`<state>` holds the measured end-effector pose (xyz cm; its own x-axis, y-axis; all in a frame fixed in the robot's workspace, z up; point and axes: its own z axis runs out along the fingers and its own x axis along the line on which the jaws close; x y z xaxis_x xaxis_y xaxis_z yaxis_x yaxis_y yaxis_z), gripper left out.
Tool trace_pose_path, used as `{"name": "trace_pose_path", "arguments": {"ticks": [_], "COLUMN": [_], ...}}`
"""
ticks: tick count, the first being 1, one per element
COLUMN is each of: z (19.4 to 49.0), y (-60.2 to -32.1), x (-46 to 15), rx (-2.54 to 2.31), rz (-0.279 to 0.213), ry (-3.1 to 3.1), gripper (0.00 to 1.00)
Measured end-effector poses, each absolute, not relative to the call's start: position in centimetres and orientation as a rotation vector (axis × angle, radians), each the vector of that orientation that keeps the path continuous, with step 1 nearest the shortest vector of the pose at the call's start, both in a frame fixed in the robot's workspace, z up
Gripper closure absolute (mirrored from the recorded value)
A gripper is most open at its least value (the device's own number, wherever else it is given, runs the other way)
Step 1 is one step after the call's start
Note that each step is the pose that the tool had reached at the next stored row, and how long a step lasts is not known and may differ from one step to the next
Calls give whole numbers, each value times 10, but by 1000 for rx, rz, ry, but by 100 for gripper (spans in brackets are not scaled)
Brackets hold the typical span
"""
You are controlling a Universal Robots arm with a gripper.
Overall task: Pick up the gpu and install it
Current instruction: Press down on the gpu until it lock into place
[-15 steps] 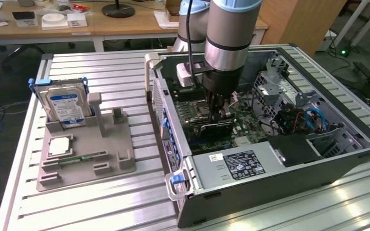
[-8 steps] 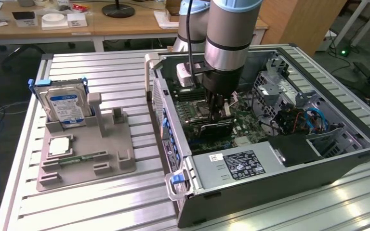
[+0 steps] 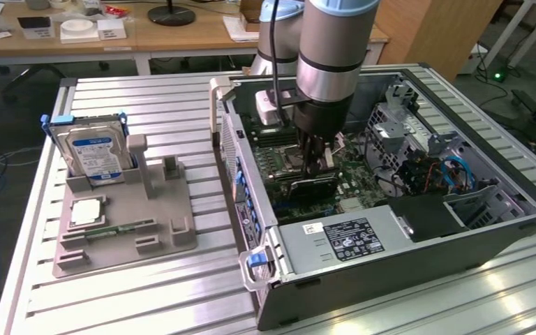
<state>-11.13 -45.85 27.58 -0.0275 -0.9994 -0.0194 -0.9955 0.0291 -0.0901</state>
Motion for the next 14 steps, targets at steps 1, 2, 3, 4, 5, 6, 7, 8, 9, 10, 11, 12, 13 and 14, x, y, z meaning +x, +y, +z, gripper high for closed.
{"name": "trace_pose_path", "arguments": {"ticks": [1, 2, 3, 4, 5, 6, 7, 8, 9, 10, 11, 12, 13, 14], "z": [277, 278, 279, 281, 282, 283, 283, 283, 283, 283, 283, 283, 283, 283], "y": [-458, -458, -458, -458, -458, -458, -458, -458, -458, -458, -458, -458, -458, -458], "x": [-111, -111, -111, -111, -112, -112, -112, -113, -113, -114, -114, -115, -115, -117], "rx": [-2135, -2136, -2136, -2138, -2140, -2142, -2144, -2146, -2149, -2152, -2155, -2157, -2160, -2162], "rz": [-78, -78, -76, -74, -69, -65, -60, -55, -50, -44, -38, -32, -26, -21], "ry": [2197, 2198, 2198, 2199, 2202, 2204, 2206, 2209, 2211, 2214, 2217, 2220, 2223, 2225], "gripper": [90, 90, 90, 90, 90, 90, 90, 90, 90, 90, 90, 90, 90, 90]}}
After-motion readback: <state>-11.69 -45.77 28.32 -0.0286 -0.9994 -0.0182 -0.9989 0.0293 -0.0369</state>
